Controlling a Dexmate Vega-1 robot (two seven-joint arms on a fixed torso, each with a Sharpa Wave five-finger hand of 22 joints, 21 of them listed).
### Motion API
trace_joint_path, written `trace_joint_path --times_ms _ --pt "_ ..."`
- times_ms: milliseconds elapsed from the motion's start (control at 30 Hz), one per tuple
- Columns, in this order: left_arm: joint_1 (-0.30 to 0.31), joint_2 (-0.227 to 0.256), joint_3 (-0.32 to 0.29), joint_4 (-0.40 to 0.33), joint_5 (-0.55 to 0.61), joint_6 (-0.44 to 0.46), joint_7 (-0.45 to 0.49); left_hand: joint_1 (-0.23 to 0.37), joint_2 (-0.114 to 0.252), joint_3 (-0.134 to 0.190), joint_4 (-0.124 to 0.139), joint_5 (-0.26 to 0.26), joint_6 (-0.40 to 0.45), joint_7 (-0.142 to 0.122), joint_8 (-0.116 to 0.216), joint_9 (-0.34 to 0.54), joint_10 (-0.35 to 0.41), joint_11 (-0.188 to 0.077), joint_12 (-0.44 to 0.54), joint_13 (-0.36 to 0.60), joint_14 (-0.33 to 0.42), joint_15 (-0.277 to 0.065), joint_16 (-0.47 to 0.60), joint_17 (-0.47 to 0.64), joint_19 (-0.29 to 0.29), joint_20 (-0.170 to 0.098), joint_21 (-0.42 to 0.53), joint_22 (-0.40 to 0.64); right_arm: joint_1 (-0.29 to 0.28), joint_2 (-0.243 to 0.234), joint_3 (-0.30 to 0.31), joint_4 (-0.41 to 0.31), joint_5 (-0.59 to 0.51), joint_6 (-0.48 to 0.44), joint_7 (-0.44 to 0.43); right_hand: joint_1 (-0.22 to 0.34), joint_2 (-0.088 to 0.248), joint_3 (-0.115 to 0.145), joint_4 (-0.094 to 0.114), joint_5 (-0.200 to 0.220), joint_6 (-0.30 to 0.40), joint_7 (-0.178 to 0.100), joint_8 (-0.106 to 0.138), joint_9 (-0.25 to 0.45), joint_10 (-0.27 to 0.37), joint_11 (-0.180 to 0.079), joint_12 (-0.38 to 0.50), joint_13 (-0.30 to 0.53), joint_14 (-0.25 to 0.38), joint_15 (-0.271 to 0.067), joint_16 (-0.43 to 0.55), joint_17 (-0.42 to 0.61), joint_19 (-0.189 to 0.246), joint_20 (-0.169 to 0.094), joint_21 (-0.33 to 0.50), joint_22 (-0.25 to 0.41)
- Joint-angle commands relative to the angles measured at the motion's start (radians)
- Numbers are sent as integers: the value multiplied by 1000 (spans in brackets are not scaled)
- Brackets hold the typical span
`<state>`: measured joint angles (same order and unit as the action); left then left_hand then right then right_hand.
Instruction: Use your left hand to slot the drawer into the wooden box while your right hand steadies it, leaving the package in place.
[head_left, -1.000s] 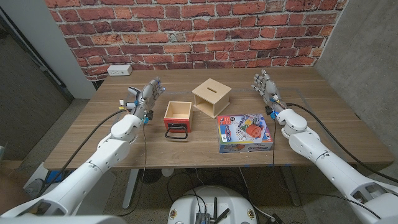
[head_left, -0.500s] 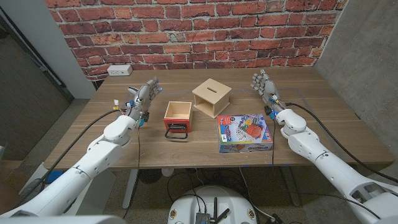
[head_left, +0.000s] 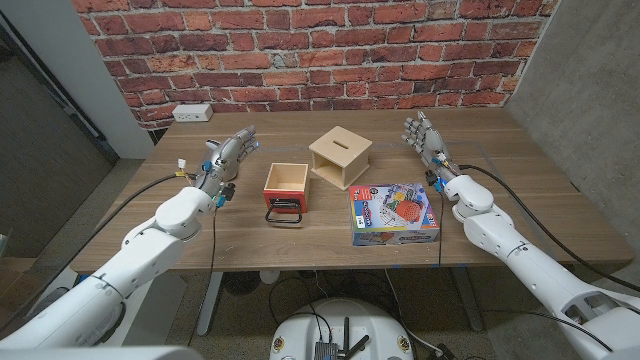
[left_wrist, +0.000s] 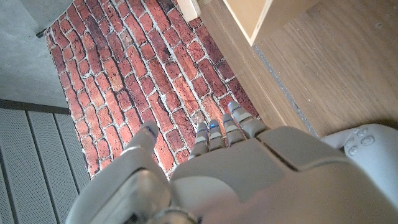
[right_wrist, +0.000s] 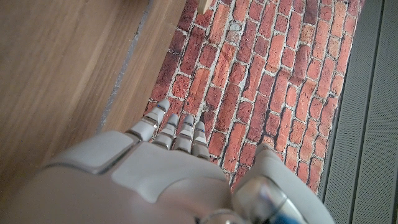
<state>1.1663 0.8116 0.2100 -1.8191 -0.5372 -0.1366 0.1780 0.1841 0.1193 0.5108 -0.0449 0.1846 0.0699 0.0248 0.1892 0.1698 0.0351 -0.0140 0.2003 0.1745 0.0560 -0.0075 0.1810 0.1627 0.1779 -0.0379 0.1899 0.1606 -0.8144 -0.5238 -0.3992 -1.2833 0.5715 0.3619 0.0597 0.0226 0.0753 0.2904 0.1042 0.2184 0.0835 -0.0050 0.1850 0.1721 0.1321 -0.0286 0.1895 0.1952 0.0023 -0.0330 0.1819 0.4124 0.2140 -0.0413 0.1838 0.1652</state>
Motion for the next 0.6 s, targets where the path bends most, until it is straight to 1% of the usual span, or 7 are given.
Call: trace_joint_path --times_ms 33,100,233,400,467,600 --pt "76 90 -58 -131 50 84 32 28 -3 8 -30 -3 28 -13 6 3 27 -10 9 2 20 -12 1 3 11 -36 -1 4 -3 9 9 18 17 16 8 5 21 8 2 7 6 0 3 3 8 0 3 1 5 -44 9 -2 -2 -30 -1 1" --pt "89 114 -70 -158 67 109 38 43 -6 16 -55 -6 49 -26 8 2 45 -31 10 2 32 -34 1 2 15 -35 -2 4 -1 14 8 28 18 24 11 5 22 8 3 7 6 -1 3 3 10 1 4 0 6 -43 9 -5 -2 -30 -1 1" --pt "124 170 -102 -223 100 174 46 64 -16 24 -94 -10 81 -51 8 2 78 -56 12 1 55 -63 2 2 24 -39 -3 4 3 22 8 39 17 29 5 5 23 9 3 7 10 -2 5 3 14 3 5 -1 8 -45 9 -8 -1 -31 0 1" --pt "170 214 -143 -293 130 244 55 74 -23 26 -110 -10 95 -59 9 2 90 -62 11 1 71 -73 4 2 27 -41 -3 4 8 29 4 54 11 39 7 6 24 10 3 8 13 -1 5 3 15 3 5 -1 11 -46 10 -12 0 -32 1 1" --pt "189 225 -159 -317 143 270 61 81 -27 28 -118 -10 102 -66 8 2 100 -69 12 1 79 -80 4 2 29 -42 -4 4 9 31 3 57 8 41 5 6 24 10 3 8 14 -2 5 3 16 3 6 -2 11 -46 10 -13 1 -33 1 1" --pt "228 241 -191 -365 179 317 77 90 -32 30 -126 -9 110 -70 9 2 109 -73 12 1 88 -85 4 2 29 -43 -5 4 7 34 3 57 8 42 0 7 26 11 4 9 16 -3 6 3 17 3 6 -2 12 -44 11 -16 1 -32 1 1"
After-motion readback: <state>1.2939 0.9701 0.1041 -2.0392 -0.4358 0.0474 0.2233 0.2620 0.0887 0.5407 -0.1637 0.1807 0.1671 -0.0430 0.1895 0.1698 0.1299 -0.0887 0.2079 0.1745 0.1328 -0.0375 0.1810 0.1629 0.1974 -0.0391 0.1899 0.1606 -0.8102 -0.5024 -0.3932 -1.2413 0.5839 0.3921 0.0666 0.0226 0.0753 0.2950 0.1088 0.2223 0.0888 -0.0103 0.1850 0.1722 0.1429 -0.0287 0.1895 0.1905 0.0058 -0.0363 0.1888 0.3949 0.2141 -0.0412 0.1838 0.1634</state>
